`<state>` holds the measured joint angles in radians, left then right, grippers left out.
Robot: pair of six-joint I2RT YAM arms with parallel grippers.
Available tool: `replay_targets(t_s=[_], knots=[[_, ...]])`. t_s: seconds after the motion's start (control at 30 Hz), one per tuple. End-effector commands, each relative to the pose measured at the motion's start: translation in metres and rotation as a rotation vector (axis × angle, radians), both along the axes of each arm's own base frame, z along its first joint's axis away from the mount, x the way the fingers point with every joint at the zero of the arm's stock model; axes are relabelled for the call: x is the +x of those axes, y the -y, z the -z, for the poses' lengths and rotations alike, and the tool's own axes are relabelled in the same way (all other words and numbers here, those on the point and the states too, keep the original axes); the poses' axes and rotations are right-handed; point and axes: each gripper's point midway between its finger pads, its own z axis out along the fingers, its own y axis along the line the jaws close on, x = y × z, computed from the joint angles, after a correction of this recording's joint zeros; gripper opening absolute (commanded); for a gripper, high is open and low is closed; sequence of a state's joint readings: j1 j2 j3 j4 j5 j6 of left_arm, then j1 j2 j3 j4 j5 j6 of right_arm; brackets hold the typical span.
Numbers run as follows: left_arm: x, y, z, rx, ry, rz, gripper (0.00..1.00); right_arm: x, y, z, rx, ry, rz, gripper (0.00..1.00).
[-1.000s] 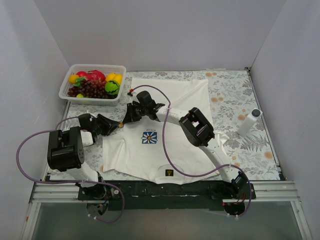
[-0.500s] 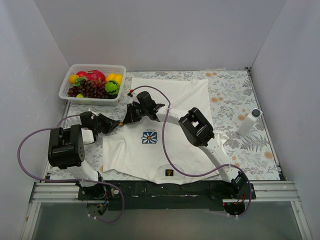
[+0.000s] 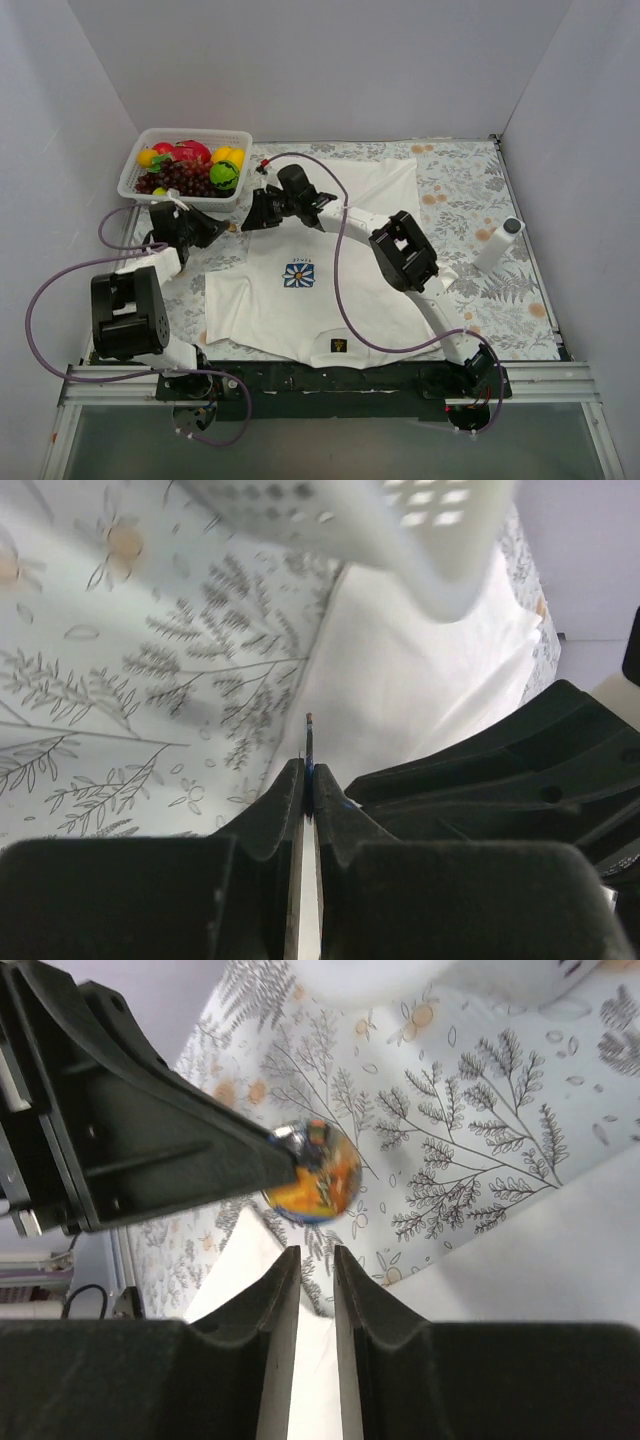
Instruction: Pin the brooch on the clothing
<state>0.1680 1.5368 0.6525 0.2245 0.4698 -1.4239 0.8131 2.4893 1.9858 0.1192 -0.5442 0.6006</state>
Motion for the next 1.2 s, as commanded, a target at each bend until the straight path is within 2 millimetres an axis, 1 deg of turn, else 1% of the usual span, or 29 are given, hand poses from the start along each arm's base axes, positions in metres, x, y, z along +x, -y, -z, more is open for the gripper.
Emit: replay_targets(t_s=[0.0, 0.03, 0.07, 0.1, 0.13, 0.17, 0.2, 0.23, 0.27, 0.3, 0.33, 0.37, 0.4, 0.43, 0.47, 0.53, 0.57, 0.6, 0.67, 0.73, 0.77, 0.8, 0.83, 0.9, 1.0, 1.07, 1.1, 1.13, 1.17], knots=[[0.017, -0.011, -0.070, 0.134, 0.165, 0.017, 0.00, 0.021, 0.027, -0.121, 0.157, 0.148, 0.037, 0.31], [0.018, -0.011, -0.080, 0.146, 0.190, 0.025, 0.00, 0.020, 0.033, -0.124, 0.155, 0.147, 0.040, 0.35], [0.018, -0.010, -0.095, 0.155, 0.225, 0.032, 0.00, 0.025, 0.041, -0.132, 0.166, 0.156, 0.048, 0.36], [0.020, -0.009, -0.112, 0.163, 0.259, 0.051, 0.00, 0.022, 0.047, -0.151, 0.190, 0.181, 0.037, 0.44], [0.020, -0.006, -0.121, 0.163, 0.276, 0.070, 0.00, 0.024, 0.053, -0.159, 0.191, 0.192, 0.041, 0.48], [0.019, -0.004, -0.136, 0.172, 0.309, 0.085, 0.00, 0.020, 0.059, -0.175, 0.205, 0.217, 0.032, 0.56], [0.018, 0.003, -0.152, 0.166, 0.343, 0.128, 0.00, 0.018, 0.063, -0.179, 0.193, 0.235, 0.025, 0.60], [0.017, 0.005, -0.164, 0.166, 0.371, 0.149, 0.00, 0.020, 0.069, -0.186, 0.191, 0.252, 0.027, 0.64], [0.015, 0.008, -0.176, 0.168, 0.401, 0.167, 0.00, 0.014, 0.074, -0.201, 0.205, 0.275, 0.013, 0.70], [0.015, 0.012, -0.192, 0.170, 0.443, 0.196, 0.00, 0.013, 0.078, -0.205, 0.207, 0.290, 0.002, 0.71], [0.009, 0.020, -0.194, 0.144, 0.438, 0.241, 0.00, 0.012, 0.083, -0.210, 0.208, 0.294, -0.001, 0.72], [0.006, 0.024, -0.200, 0.133, 0.450, 0.273, 0.00, 0.006, 0.089, -0.220, 0.227, 0.305, -0.025, 0.75], [0.003, 0.028, -0.203, 0.118, 0.445, 0.301, 0.00, 0.003, 0.092, -0.226, 0.240, 0.312, -0.040, 0.75], [-0.004, 0.039, -0.213, 0.085, 0.470, 0.371, 0.00, 0.005, 0.098, -0.230, 0.246, 0.317, -0.044, 0.76], [-0.007, 0.044, -0.216, 0.067, 0.478, 0.408, 0.01, -0.003, 0.102, -0.238, 0.263, 0.319, -0.081, 0.76], [-0.015, 0.053, -0.225, 0.046, 0.510, 0.487, 0.01, -0.003, 0.112, -0.243, 0.274, 0.323, -0.103, 0.77], [-0.023, 0.061, -0.229, 0.030, 0.528, 0.547, 0.01, -0.009, 0.116, -0.250, 0.286, 0.334, -0.123, 0.78], [-0.028, 0.065, -0.231, 0.026, 0.545, 0.586, 0.01, -0.009, 0.119, -0.248, 0.285, 0.335, -0.130, 0.79], [-0.041, 0.077, -0.235, 0.020, 0.589, 0.689, 0.01, -0.013, 0.127, -0.255, 0.292, 0.363, -0.151, 0.79], [-0.050, 0.084, -0.236, 0.005, 0.605, 0.749, 0.00, -0.012, 0.131, -0.257, 0.272, 0.379, -0.149, 0.79], [-0.055, 0.088, -0.237, -0.001, 0.621, 0.789, 0.00, -0.009, 0.132, -0.256, 0.256, 0.413, -0.152, 0.79], [-0.065, 0.098, -0.239, -0.021, 0.635, 0.848, 0.00, -0.012, 0.134, -0.249, 0.227, 0.378, -0.157, 0.79], [-0.068, 0.103, -0.238, -0.031, 0.639, 0.880, 0.00, -0.013, 0.134, -0.253, 0.227, 0.386, -0.164, 0.79], [-0.080, 0.118, -0.241, -0.050, 0.663, 0.959, 0.00, -0.016, 0.135, -0.249, 0.218, 0.375, -0.187, 0.77], [-0.087, 0.128, -0.244, -0.065, 0.676, 1.011, 0.00, -0.023, 0.136, -0.250, 0.225, 0.370, -0.224, 0.75], [-0.087, 0.128, -0.245, -0.062, 0.678, 1.008, 0.00, -0.028, 0.136, -0.252, 0.220, 0.377, -0.238, 0.72], [-0.086, 0.128, -0.247, -0.061, 0.680, 1.007, 0.00, -0.028, 0.135, -0.252, 0.208, 0.418, -0.246, 0.72], [-0.086, 0.128, -0.248, -0.062, 0.680, 1.010, 0.00, -0.034, 0.134, -0.248, 0.190, 0.406, -0.257, 0.72], [-0.091, 0.137, -0.248, -0.071, 0.680, 1.038, 0.00, -0.037, 0.135, -0.250, 0.189, 0.416, -0.263, 0.72]])
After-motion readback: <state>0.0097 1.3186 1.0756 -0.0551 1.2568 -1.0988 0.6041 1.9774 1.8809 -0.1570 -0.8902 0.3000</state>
